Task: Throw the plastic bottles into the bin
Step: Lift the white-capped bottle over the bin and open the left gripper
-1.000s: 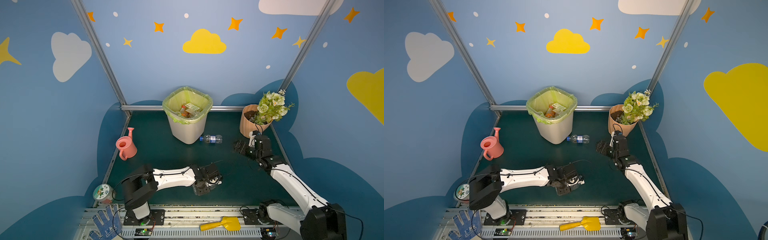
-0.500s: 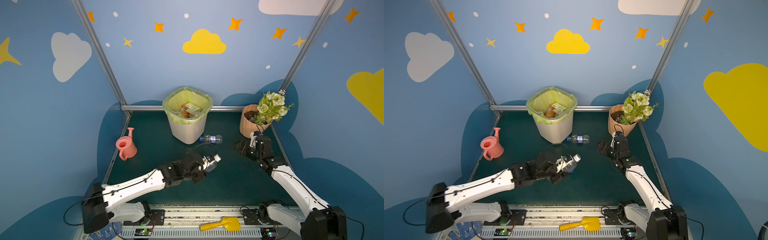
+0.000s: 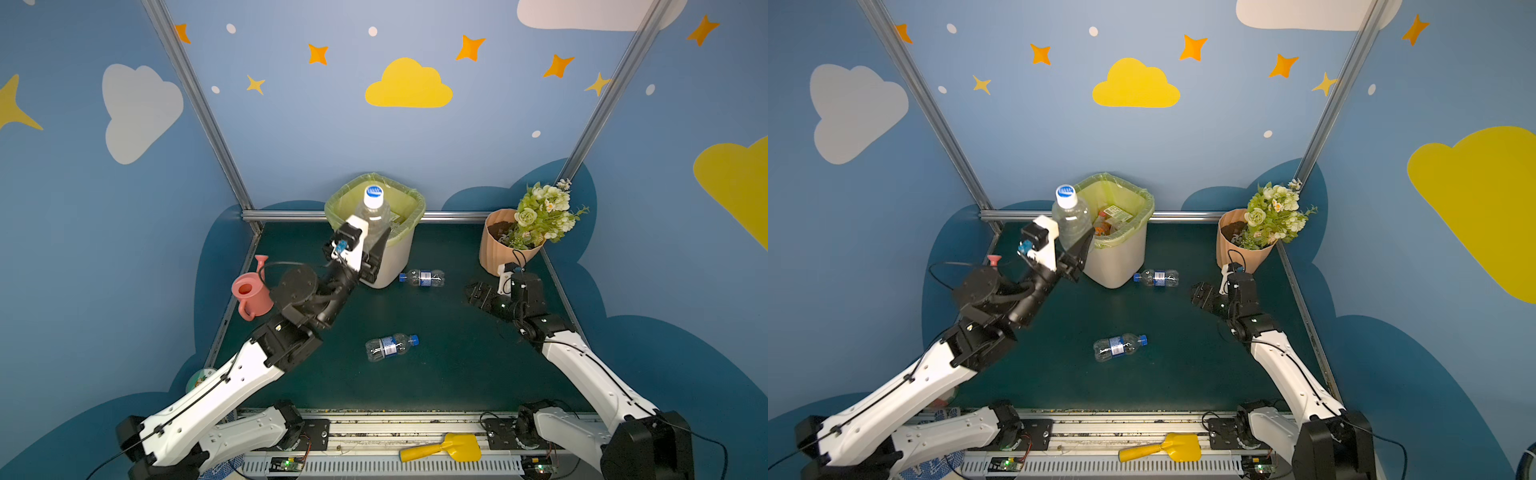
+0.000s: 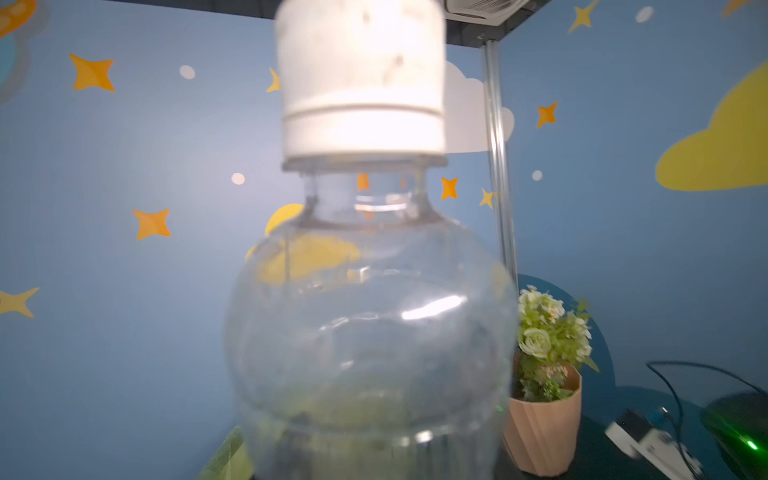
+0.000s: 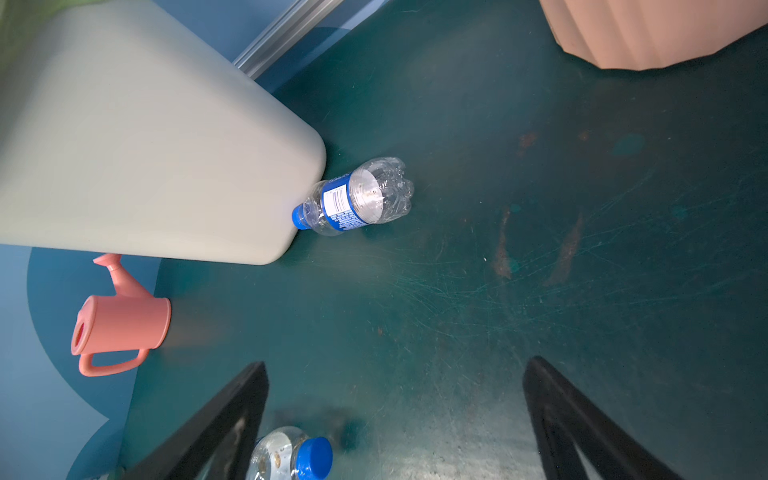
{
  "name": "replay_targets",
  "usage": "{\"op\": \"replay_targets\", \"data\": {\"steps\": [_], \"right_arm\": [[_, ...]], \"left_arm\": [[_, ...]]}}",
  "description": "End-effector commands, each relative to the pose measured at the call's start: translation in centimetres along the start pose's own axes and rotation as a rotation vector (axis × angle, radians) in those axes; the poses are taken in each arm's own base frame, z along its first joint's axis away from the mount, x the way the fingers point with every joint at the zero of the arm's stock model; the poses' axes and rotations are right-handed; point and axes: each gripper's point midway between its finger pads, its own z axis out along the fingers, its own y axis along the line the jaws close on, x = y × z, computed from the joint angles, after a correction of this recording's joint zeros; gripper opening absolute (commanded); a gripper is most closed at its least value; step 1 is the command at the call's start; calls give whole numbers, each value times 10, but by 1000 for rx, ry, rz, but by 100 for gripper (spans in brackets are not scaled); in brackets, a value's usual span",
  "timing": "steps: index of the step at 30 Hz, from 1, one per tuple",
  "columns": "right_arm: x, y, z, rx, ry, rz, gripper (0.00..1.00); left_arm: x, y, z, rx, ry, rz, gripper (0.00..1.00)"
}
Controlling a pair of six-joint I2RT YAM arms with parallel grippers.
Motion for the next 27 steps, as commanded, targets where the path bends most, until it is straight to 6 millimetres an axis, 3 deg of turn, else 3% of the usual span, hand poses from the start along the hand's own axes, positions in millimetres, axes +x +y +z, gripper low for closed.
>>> {"op": "replay_targets", "data": {"steps": [1,4,6,7,9,11,14,18,21,24,27], "right_arm": [[-4,4,-12,-12,-29,-17,94],[-6,1,-21,4,-63,-25,94],[-8,-1,-27,16,-88,-32,94],[-10,-1,-29,17,-98,-37,94],[-13,-1,-33,19,-117,-43,94],[-14,-1,-34,21,-124,-49,94],[-14,-1,-32,22,-120,-57,94],[-20,3,-25,19,-107,-57,94],[-21,5,-18,14,-92,-44,94],[-22,6,-10,8,-74,-24,94],[-24,11,-6,-6,-52,-23,94]], "left_arm": [[-1,20,35,-42,-36,-102,41],[25,42,81,-60,69,-222,44],[70,52,114,-44,260,-322,49],[92,51,124,-37,344,-351,54],[129,49,133,-47,488,-378,73],[139,49,135,-69,508,-397,84],[105,52,131,-62,371,-399,97],[54,58,111,-108,265,-310,100],[31,55,91,-119,214,-255,100],[15,54,66,-111,161,-242,100],[21,59,42,-136,165,-225,100]]}}
